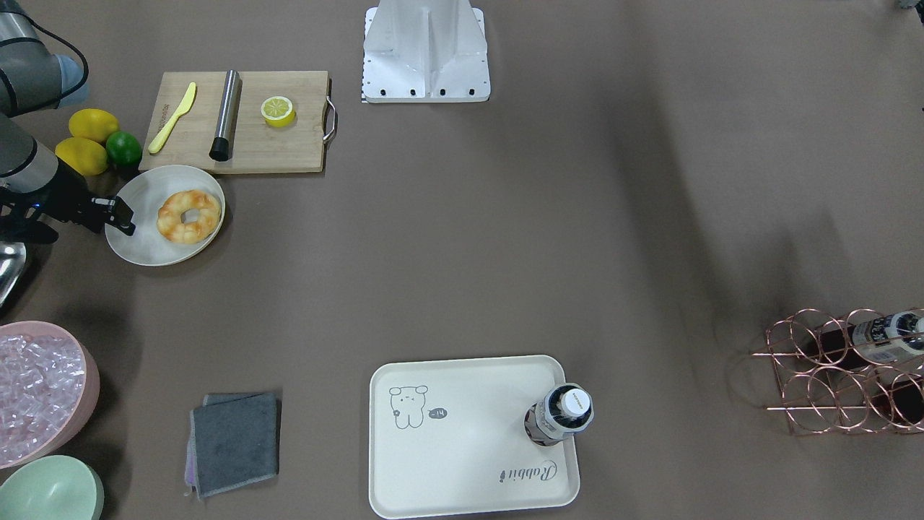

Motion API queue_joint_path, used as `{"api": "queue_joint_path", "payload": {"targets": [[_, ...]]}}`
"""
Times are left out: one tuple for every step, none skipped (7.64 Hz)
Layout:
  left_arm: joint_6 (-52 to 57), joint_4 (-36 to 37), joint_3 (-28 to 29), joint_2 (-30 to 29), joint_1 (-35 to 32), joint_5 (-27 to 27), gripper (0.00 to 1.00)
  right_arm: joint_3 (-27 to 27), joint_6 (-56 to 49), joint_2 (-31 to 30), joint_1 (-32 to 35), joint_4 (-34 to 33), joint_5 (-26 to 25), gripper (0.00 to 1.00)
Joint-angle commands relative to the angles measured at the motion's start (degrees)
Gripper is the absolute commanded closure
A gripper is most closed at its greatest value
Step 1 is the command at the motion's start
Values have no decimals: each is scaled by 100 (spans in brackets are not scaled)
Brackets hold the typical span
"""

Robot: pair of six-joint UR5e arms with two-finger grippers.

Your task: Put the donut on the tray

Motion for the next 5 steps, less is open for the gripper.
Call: {"api": "queue_joint_path", "payload": {"targets": [[0, 0, 6, 15, 2, 0, 2, 221, 88, 29, 11, -9, 87, 100], [0, 0, 6, 15, -6, 0, 2, 257, 88, 29, 28, -10, 139, 100], [0, 0, -3, 24, -6, 0, 2, 344, 97, 46, 124, -10, 340, 100], [0, 0, -3, 24, -15, 0, 2, 345, 210, 229, 204, -36, 472, 100], [0, 0, -3, 24, -15, 0, 2, 310, 716, 579, 204, -36, 474, 100]]}}
